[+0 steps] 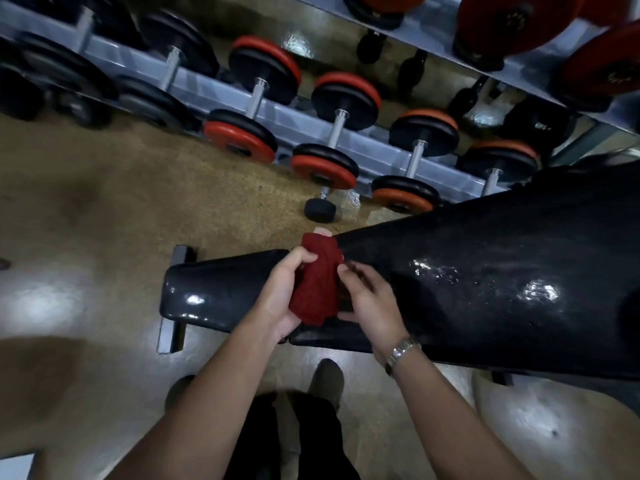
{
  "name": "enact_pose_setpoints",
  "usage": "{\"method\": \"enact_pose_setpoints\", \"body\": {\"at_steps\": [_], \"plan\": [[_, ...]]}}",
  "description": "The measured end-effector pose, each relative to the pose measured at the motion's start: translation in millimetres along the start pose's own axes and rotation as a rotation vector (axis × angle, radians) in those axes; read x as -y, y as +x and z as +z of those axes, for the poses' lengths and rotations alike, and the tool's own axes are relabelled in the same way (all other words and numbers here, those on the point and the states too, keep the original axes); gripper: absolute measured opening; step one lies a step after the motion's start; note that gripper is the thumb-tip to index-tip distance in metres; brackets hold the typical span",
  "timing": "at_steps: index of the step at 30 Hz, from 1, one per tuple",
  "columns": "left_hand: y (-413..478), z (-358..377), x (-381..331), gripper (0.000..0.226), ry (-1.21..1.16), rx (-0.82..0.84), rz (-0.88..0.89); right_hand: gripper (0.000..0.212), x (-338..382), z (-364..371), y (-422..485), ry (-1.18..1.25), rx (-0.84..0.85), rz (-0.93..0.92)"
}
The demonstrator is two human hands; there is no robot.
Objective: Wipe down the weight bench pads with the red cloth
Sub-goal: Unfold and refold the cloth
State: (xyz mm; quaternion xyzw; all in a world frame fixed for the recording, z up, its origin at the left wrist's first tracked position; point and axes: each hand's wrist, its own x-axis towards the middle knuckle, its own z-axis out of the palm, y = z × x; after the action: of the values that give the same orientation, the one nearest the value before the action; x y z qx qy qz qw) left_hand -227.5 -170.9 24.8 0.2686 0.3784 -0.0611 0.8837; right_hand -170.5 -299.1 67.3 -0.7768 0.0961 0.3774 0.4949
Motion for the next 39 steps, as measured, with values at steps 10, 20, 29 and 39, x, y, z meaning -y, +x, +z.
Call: {"method": "enact_pose_setpoints", "body": {"at_steps": [10, 20, 29, 39], "plan": [[-23.0, -23.7, -5.2, 0.031, 0.117, -0.249, 0.132, 0.01, 9.0, 43.2, -15.5, 0.24, 0.016, -0.093], [-33.9, -39.2, -9.7, 0.034, 0.204, -0.08, 0.053, 0.008, 5.4, 31.6, 2.0, 0.137, -0.1, -0.138], [-19.8, -41.2, -3.7, 0.034, 0.264, -0.138, 0.009, 0.009, 9.0, 20.4, -8.5, -0.023, -0.053, -0.389], [-15.5, -41.2, -10.2, 0.03, -0.059, 0.078, -0.202, 0.028, -33.5, 28.6, -46.9, -1.12, 0.101, -1.241]]}}
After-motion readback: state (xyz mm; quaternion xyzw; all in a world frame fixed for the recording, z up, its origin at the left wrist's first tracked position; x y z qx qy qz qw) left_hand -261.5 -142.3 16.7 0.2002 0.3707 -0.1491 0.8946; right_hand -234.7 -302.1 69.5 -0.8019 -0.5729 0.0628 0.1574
